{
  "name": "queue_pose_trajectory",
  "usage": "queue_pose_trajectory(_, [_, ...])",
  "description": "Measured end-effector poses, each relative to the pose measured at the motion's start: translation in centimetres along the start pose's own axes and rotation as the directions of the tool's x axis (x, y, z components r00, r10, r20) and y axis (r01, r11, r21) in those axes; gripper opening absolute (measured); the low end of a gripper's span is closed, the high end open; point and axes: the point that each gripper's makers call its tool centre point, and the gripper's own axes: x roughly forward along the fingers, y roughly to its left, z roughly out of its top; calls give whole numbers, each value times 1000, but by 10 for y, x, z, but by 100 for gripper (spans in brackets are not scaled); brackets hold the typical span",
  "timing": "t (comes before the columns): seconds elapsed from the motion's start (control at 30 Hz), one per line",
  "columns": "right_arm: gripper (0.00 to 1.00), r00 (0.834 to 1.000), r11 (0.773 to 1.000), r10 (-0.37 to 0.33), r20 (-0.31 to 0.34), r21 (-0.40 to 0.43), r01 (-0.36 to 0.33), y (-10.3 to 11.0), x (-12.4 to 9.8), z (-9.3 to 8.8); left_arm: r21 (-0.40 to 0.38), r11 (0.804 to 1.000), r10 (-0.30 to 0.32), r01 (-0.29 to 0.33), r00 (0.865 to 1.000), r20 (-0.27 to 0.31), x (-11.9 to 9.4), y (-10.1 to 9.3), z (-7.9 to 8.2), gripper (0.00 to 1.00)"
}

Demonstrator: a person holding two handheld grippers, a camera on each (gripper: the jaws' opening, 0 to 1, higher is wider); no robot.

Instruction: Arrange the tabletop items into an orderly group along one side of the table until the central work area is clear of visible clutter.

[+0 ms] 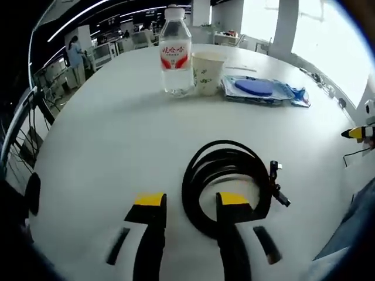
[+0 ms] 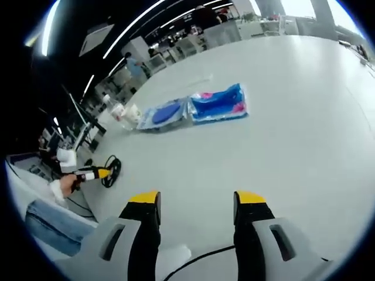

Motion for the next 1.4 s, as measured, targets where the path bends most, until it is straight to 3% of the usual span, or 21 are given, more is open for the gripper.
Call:
queue_pose_trajectory(0.1, [48, 1000, 1000, -1, -1, -1, 1, 0, 0, 0, -1, 1000, 13, -13, 1000, -6, 0, 3, 0, 26])
queue_pose_trajectory(0.17, [47, 1000, 1000, -1, -2, 1, 1, 0, 0, -1, -1, 1000, 16, -16, 1000, -13, -1, 7, 0, 11])
queue_pose_trajectory(0.2, [47, 1000, 1000, 0, -5, 0, 0, 0, 1, -2, -58, 998, 22, -23, 999, -27, -1, 8, -2, 8])
queue_pose_trajectory(0.33, [46, 1000, 1000, 7, -9, 7, -7, 1, 1, -3, -59, 998, 6, -8, 999, -37, 2, 7, -1, 7])
queue_pose_trajectory(0.4, [46, 1000, 1000, 9, -7, 11, -9, 1, 1, -3, -110, 994, -12, 6, 999, -52, 1, 3, -2, 5])
queue_pose_trajectory(0.5, [45, 1000, 1000, 4, 1, 14, -4, 0, -1, -1, -183, 982, -41, 37, 999, -18, -1, -1, 2, 3])
queue_pose_trajectory(0.6, [45, 1000, 1000, 3, 11, 26, -3, -1, -2, 0, -265, 960, -89, 93, 996, 26, -12, -17, 11, 1])
queue_pose_trajectory(0.73, [45, 1000, 1000, 8, 9, 29, -8, 1, -1, 0, -258, 959, -107, 115, 993, 43, -15, -22, 19, 1])
queue_pose_trajectory(0.9, [45, 1000, 1000, 17, 13, 23, -17, 4, -1, 2, -339, 925, -141, 172, 983, 117, -23, -30, 34, 1])
queue_pose_trajectory(1.27, [47, 996, 995, 74, 40, 63, -77, 18, 1, 9, -338, 903, -215, 266, 960, 182, -37, -57, 61, 1])
queue_pose_trajectory(1.4, [47, 993, 991, 112, 40, 64, -115, 32, 2, 14, -377, 868, -263, 323, 944, 201, -37, -72, 67, 1])
